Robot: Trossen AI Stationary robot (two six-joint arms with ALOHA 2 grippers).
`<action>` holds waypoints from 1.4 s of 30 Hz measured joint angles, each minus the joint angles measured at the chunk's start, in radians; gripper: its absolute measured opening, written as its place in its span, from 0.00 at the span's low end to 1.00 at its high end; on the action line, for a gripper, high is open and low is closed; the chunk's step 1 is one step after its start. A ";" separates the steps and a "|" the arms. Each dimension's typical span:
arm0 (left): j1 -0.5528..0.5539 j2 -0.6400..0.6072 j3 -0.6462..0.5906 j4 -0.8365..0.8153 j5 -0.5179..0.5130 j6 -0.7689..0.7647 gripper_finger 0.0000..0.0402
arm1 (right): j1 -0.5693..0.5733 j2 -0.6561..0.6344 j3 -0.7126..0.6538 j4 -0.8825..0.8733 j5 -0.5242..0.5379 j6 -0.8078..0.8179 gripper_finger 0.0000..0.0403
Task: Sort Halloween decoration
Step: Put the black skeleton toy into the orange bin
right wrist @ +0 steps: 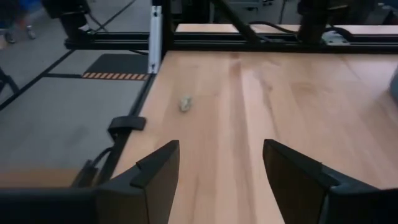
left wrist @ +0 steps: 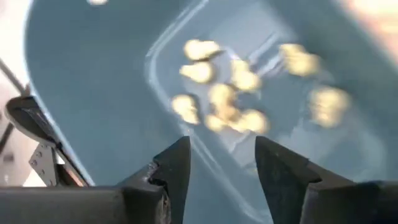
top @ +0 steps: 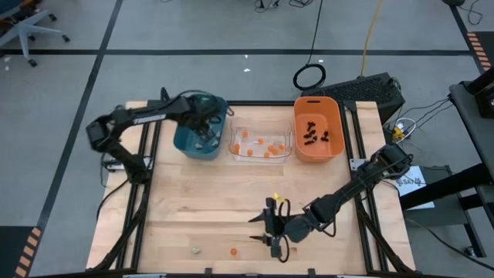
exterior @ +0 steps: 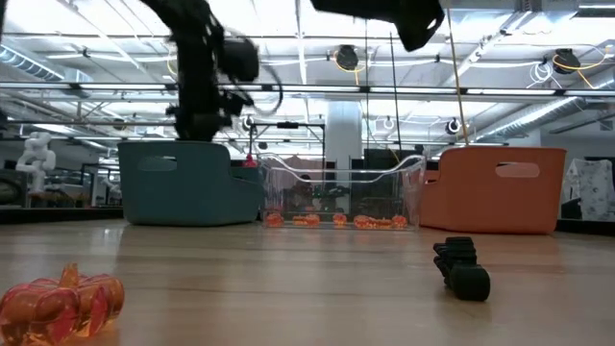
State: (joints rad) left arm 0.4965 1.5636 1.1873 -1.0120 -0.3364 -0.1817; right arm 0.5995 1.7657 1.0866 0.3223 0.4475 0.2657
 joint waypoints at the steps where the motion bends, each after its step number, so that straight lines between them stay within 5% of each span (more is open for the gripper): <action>1: -0.044 -0.034 0.000 -0.014 -0.010 -0.020 0.41 | 0.006 0.000 0.000 0.001 0.001 0.000 0.53; 11: -0.700 -0.315 -0.016 -0.026 -0.161 -0.320 0.39 | 0.069 0.000 0.000 -0.028 0.001 0.005 0.53; 21: -1.260 -0.257 -0.168 0.293 -0.349 -0.539 0.38 | 0.136 0.000 0.000 -0.155 -0.002 0.036 0.53; 33: -1.446 0.048 -0.184 0.584 -0.444 -0.546 0.38 | 0.113 0.012 0.000 -0.320 -0.015 0.060 0.53; 42: -1.440 0.133 -0.184 0.686 -0.544 -0.546 0.38 | 0.036 0.125 0.000 -0.261 -0.245 -0.090 0.53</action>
State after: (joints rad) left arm -0.9436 1.6970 1.0035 -0.3257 -0.8804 -0.7273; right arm 0.6357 1.8902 1.0870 0.0616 0.2029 0.1759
